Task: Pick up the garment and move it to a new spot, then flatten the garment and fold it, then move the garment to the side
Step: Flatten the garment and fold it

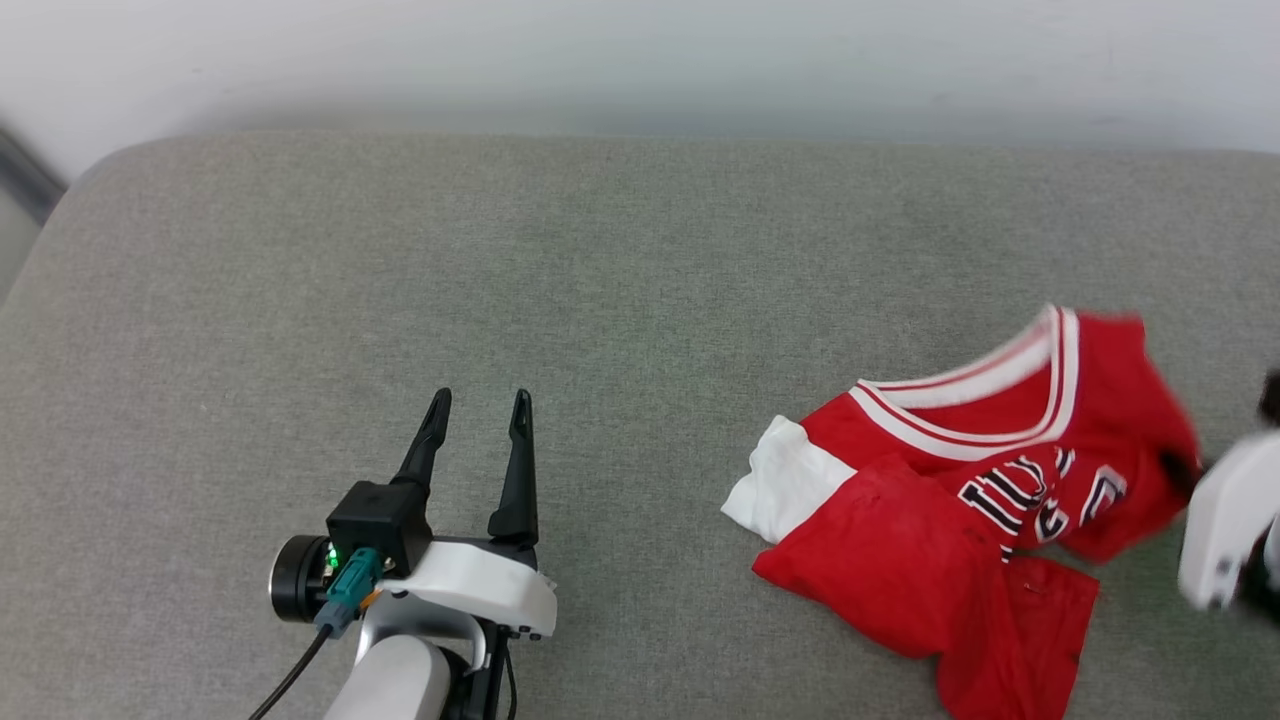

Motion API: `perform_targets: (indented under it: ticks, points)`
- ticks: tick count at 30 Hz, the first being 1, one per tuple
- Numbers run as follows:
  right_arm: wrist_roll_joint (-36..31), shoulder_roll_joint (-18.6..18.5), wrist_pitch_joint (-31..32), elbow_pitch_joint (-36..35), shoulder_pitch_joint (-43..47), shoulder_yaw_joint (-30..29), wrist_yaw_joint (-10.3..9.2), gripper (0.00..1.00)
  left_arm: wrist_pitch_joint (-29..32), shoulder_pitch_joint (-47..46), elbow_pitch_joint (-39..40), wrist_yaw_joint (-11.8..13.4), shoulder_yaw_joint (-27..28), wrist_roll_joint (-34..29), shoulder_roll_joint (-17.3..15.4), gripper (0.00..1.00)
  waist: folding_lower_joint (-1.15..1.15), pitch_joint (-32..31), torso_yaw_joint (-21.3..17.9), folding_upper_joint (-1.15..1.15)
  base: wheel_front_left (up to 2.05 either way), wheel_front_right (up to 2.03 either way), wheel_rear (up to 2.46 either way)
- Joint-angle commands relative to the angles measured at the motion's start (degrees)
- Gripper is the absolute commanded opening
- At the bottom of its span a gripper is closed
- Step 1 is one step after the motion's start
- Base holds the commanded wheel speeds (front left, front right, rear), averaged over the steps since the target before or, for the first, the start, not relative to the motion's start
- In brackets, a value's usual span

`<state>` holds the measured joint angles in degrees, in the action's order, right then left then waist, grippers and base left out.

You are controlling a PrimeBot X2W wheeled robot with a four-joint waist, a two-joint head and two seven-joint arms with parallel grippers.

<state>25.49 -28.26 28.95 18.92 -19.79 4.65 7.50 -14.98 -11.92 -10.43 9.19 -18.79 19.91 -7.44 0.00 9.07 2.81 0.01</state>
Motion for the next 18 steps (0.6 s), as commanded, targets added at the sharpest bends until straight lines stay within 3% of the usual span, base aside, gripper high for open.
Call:
perform_targets:
  ticks: [1, 2, 3, 4, 5, 6, 11, 18]
  points:
    - [-0.66, 2.81, 0.68, 1.22, 4.47, -2.46, -0.01, 0.0, -0.29, 0.93, -0.05, -0.22, 0.15, 0.16, -0.52, 1.0, 0.0, -0.32, -0.33, -0.01, 0.0, 0.0, 0.0]
    - [-0.82, 4.01, 0.71, 2.18, 6.35, -3.69, -0.01, 0.0, -0.29, 1.07, -0.1, -0.26, 0.25, 0.27, -0.63, 1.0, 0.0, -0.5, -0.51, -0.01, 0.0, 0.0, 0.0]
    - [-0.48, 5.53, 0.64, 3.17, 8.07, -4.59, -0.01, 0.22, -0.29, 1.17, -0.14, -0.3, 0.29, 0.35, -0.65, 1.0, 0.0, -0.63, -0.62, -0.01, 0.0, 0.0, 0.0]
    - [-0.48, 5.53, 0.64, 3.17, 8.07, -4.59, -0.01, 0.22, -0.29, 1.17, -0.14, -0.3, 0.29, 0.35, -0.65, 1.0, 0.0, -0.63, -0.62, -0.01, 0.0, 0.0, 0.0]
    - [-0.47, 6.85, 0.02, 4.03, 9.49, -5.48, -0.01, 0.84, -0.29, 1.22, -0.23, -0.32, 0.31, 0.41, -0.7, 1.0, 0.0, -0.81, -0.67, -0.01, 0.0, 0.0, 0.0]
    - [-0.63, 7.9, -0.93, 4.97, 10.64, -6.4, -0.01, 1.0, -0.28, 1.4, -0.37, -0.29, 0.25, 0.42, -0.83, 1.0, 0.0, -1.01, -0.68, -0.01, 0.0, 0.0, 0.0]
    - [-0.99, 12.77, -11.43, 5.09, 13.85, -9.98, -0.01, 1.0, -0.22, 2.96, -0.74, 0.4, 0.82, 0.87, -1.51, 1.0, 0.0, -2.79, -1.18, -0.01, 0.0, 0.0, 0.0]
    - [-5.33, 15.02, -24.21, -2.49, 16.61, -12.41, -0.01, 1.0, 0.49, 6.09, -0.37, 1.03, 1.66, 1.86, -2.67, 1.0, 0.0, -6.21, -2.16, -0.01, 0.0, 0.0, 0.0]
